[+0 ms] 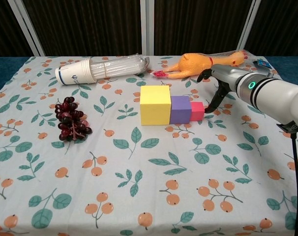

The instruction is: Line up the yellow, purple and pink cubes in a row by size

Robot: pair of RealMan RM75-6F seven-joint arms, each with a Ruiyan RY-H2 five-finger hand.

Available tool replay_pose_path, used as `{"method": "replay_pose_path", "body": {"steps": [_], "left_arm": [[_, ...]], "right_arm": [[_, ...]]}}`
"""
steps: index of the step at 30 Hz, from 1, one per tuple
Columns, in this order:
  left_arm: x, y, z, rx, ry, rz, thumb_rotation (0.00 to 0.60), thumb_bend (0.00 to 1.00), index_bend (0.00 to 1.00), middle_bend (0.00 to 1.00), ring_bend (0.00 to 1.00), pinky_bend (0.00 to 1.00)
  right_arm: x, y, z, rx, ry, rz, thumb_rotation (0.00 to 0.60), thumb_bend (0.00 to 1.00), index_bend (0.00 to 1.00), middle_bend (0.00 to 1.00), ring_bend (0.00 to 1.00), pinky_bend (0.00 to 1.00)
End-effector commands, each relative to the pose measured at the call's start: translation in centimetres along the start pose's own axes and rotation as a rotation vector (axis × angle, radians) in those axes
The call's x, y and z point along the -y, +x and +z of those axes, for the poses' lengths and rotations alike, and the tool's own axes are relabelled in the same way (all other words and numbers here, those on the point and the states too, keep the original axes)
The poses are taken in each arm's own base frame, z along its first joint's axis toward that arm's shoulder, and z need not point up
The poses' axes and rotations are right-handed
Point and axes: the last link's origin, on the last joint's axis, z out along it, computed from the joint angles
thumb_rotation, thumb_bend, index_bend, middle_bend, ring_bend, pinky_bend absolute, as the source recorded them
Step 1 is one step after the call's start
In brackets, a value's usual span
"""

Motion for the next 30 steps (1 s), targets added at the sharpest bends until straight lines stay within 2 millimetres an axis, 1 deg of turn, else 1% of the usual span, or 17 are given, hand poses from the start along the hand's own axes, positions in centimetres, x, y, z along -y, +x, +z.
{"method": "replay_pose_path", "body": {"steps": [1, 4, 7, 9, 12, 16, 19, 20, 22, 23, 25, 28, 30], "left_arm": [[0.0, 0.0, 0.0, 0.0, -0.001, 0.0, 0.6, 0.16, 0.23, 0.16, 0.1, 0.05], [0.0, 0.0, 0.0, 0.0, 0.0, 0.0, 0.6, 0.16, 0.23, 0.16, 0.1, 0.05], [0.0, 0.0, 0.0, 0.0, 0.0, -0.001, 0.6, 0.16, 0.23, 0.16, 0.1, 0.05], [0.0, 0.0, 0.0, -0.002, -0.001, -0.003, 0.6, 0.16, 0.23, 0.16, 0.1, 0.05], [-0.1, 0.0, 0.1, -0.006, -0.004, -0.005, 0.6, 0.16, 0.23, 0.16, 0.1, 0.05], [-0.2, 0.1, 0.3, -0.015, -0.01, -0.007, 0.6, 0.16, 0.23, 0.16, 0.1, 0.05], [-0.3, 0.1, 0.4, -0.021, -0.016, -0.008, 0.6, 0.16, 0.23, 0.16, 0.1, 0.05], [-0.4, 0.1, 0.4, -0.021, -0.019, -0.007, 0.6, 0.16, 0.23, 0.16, 0.1, 0.05], [-0.5, 0.2, 0.5, -0.024, -0.023, -0.007, 0.6, 0.16, 0.23, 0.16, 0.1, 0.05], [-0.6, 0.2, 0.6, -0.028, -0.022, -0.007, 0.6, 0.16, 0.23, 0.16, 0.1, 0.05], [-0.7, 0.3, 0.6, -0.036, -0.023, -0.003, 0.6, 0.16, 0.23, 0.16, 0.1, 0.05], [-0.9, 0.4, 0.7, -0.044, -0.022, 0.001, 0.6, 0.16, 0.23, 0.16, 0.1, 0.05], [-1.0, 0.5, 0.7, -0.047, -0.022, 0.003, 0.6, 0.16, 0.23, 0.16, 0.1, 0.05]], "right_arm": [[0.2, 0.0, 0.0, -0.001, 0.004, 0.0, 0.6, 0.04, 0.17, 0.08, 0.0, 0.0], [0.2, 0.0, -0.1, -0.003, 0.005, -0.008, 0.6, 0.04, 0.17, 0.08, 0.0, 0.0], [-0.4, 0.3, -0.4, -0.013, 0.001, -0.015, 0.6, 0.04, 0.17, 0.08, 0.0, 0.0], [-1.2, 0.8, -1.0, -0.031, -0.003, -0.024, 0.6, 0.05, 0.17, 0.08, 0.0, 0.0], [-2.9, 2.1, -2.5, -0.083, -0.001, -0.037, 0.6, 0.06, 0.17, 0.08, 0.0, 0.0], [-5.6, 4.2, -5.6, -0.149, 0.027, -0.016, 0.6, 0.16, 0.17, 0.08, 0.0, 0.0], [-8.2, 5.7, -8.7, -0.188, 0.051, 0.01, 0.6, 0.18, 0.17, 0.09, 0.0, 0.0], [-9.2, 6.2, -10.0, -0.206, 0.06, 0.019, 0.6, 0.19, 0.17, 0.09, 0.0, 0.0], [-10.8, 6.8, -12.0, -0.237, 0.07, 0.032, 0.6, 0.19, 0.17, 0.09, 0.0, 0.0], [-11.7, 7.0, -13.4, -0.26, 0.083, 0.041, 0.6, 0.19, 0.17, 0.09, 0.0, 0.0], [-13.4, 7.2, -15.8, -0.302, 0.087, 0.057, 0.6, 0.19, 0.16, 0.09, 0.0, 0.0], [-15.4, 7.0, -18.9, -0.364, 0.087, 0.081, 0.6, 0.19, 0.15, 0.09, 0.0, 0.0], [-16.4, 6.8, -20.6, -0.391, 0.08, 0.104, 0.6, 0.19, 0.15, 0.09, 0.0, 0.0]]}}
